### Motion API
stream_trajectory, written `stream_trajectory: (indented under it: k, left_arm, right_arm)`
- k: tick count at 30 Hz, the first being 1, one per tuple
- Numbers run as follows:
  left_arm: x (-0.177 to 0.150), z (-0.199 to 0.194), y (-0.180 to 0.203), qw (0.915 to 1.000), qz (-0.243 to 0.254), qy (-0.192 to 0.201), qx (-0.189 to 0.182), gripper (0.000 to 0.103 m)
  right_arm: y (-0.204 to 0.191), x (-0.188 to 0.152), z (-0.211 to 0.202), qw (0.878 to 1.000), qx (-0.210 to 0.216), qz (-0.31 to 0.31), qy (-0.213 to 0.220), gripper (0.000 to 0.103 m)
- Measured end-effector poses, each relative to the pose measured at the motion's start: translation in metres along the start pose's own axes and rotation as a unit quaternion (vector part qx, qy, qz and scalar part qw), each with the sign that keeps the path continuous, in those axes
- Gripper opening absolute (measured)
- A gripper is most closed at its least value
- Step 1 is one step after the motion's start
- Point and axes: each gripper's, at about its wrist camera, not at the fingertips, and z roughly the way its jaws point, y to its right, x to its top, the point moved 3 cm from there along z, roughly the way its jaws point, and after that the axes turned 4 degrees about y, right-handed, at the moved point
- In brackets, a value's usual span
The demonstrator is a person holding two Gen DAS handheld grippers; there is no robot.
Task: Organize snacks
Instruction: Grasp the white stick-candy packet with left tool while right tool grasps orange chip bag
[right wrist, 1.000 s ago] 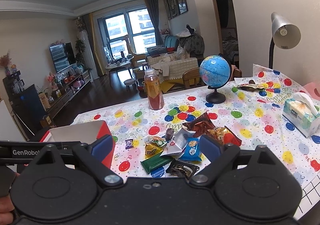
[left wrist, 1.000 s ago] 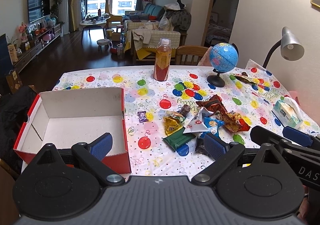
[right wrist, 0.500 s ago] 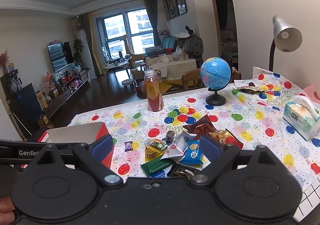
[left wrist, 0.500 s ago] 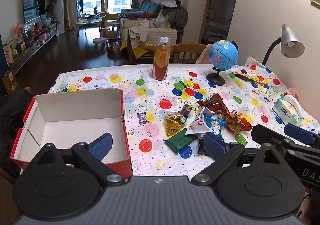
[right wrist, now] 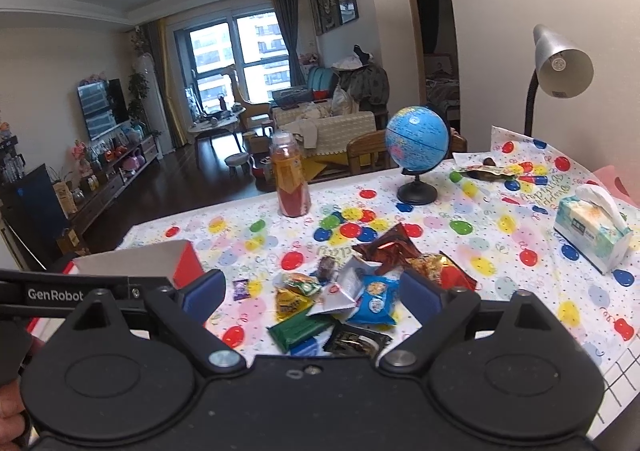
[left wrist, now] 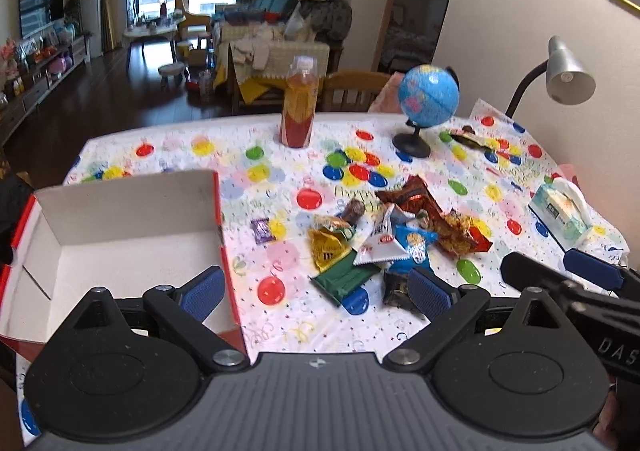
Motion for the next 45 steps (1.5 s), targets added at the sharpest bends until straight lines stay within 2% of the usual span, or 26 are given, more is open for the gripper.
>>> stream_trajectory:
  k: [10, 15, 24, 37, 41, 43, 45]
  left_arm:
    - [0.01, 0.052, 0.023, 0.9981, -0.02, -0.025, 0.053, 0.099]
    - [0.013, 0.093, 0.036, 0.9971, -0.005, -0.039, 0.065, 0.099]
    - [0.025, 0.149, 0.072, 0.9967, 0.035, -0.045, 0.058, 0.098]
    - [0.025, 0.238, 0.099, 0.9897, 0.08, -0.099, 0.066, 0.098]
    - [0.025, 0.256, 0.098, 0.9886, 0.075, -0.112, 0.067, 0.097]
    - [0.025, 0.263, 0.098, 0.9882, 0.074, -0.119, 0.061, 0.089]
    - [0.024, 0.269, 0.099, 0.9876, 0.075, -0.127, 0.055, 0.086]
  right_arm:
    - [0.051, -0.009, 0.051, 0.999, 0.005, -0.019, -0.047, 0.09]
    - [0.081, -0.013, 0.085, 0.997, -0.012, -0.033, -0.063, 0.078]
    - [0.126, -0.004, 0.139, 0.996, -0.03, -0.045, -0.075, 0.078]
    - [0.146, -0.019, 0.212, 0.988, -0.03, -0.078, -0.129, 0.079]
    - [0.147, -0.023, 0.225, 0.987, -0.022, -0.081, -0.136, 0.081]
    - [0.145, -0.023, 0.229, 0.987, -0.016, -0.084, -0.137, 0.082]
    - [0.143, -0.024, 0.233, 0.986, -0.015, -0.088, -0.143, 0.081]
